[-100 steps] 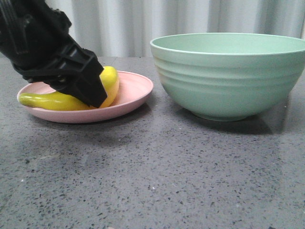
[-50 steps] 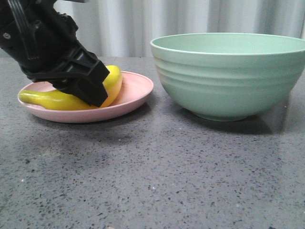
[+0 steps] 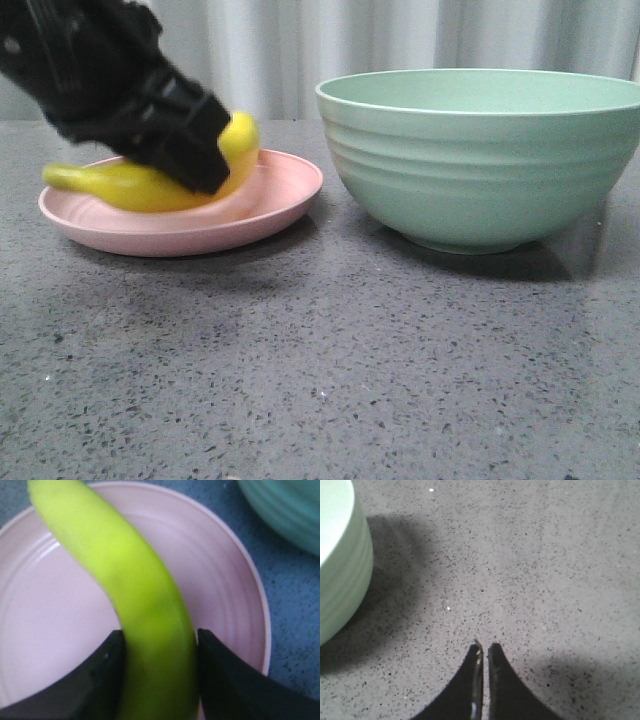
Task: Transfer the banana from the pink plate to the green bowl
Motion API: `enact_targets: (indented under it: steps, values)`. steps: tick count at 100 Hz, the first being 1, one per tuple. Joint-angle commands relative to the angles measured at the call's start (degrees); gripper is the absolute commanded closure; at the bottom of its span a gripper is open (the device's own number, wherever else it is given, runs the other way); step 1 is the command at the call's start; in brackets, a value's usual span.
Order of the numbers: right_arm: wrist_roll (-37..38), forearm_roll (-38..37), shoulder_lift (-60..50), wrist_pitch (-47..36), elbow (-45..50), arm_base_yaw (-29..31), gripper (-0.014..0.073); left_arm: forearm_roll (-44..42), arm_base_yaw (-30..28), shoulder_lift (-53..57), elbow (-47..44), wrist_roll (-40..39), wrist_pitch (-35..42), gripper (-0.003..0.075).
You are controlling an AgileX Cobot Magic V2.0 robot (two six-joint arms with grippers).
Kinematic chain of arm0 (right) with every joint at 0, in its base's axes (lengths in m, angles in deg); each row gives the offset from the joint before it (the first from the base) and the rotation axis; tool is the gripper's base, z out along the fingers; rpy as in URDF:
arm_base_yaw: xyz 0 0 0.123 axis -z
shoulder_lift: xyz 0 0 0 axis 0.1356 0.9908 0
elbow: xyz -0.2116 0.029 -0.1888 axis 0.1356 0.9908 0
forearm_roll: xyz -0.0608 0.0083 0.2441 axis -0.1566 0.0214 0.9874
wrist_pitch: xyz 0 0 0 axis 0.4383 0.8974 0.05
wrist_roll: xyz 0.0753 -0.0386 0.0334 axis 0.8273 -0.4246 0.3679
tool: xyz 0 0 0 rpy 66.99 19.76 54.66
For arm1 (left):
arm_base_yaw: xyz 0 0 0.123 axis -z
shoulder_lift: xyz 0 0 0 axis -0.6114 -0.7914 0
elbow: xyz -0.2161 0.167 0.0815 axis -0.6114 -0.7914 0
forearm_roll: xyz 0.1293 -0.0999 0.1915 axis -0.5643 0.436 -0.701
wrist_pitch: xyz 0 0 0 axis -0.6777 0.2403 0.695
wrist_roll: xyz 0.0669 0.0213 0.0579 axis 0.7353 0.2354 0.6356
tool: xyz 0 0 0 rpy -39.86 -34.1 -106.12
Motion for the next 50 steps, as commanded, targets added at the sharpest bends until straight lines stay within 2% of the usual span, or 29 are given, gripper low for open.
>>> enact_targets:
  steps: [1, 12, 19, 26, 41, 50]
  values:
    - [-1.3, -0.7, 2.0, 0.8, -5.7, -0.9, 0.0655, -0.1, 0.9, 4.3, 3.3, -0.1, 3.0, 0.0546]
    - [-2.5, -0.7, 5.2, 6.1, -11.0, -3.4, 0.0646, 0.0, 2.5, 6.6, 4.4, -0.1, 2.9, 0.0546]
    - [-2.8, -0.6, 7.6, 9.3, -14.9, -5.4, 0.0599, 0.0, 4.3, 7.9, 5.1, -0.1, 2.9, 0.0546]
    - [-2.8, 0.2, 9.8, 11.3, -18.7, -7.6, 0.0508, 0.0, 6.4, 8.7, 5.6, -0.1, 2.9, 0.0546]
    - [-2.8, 4.4, 14.8, 13.1, -26.5, -13.4, 0.0244, 0.2, 11.3, 8.9, 6.0, -0.1, 3.1, 0.0546]
    - [-2.8, 9.9, 17.9, 13.1, -30.5, -16.6, 0.0164, 0.2, 14.9, 8.9, 6.0, -0.1, 3.4, 0.0546]
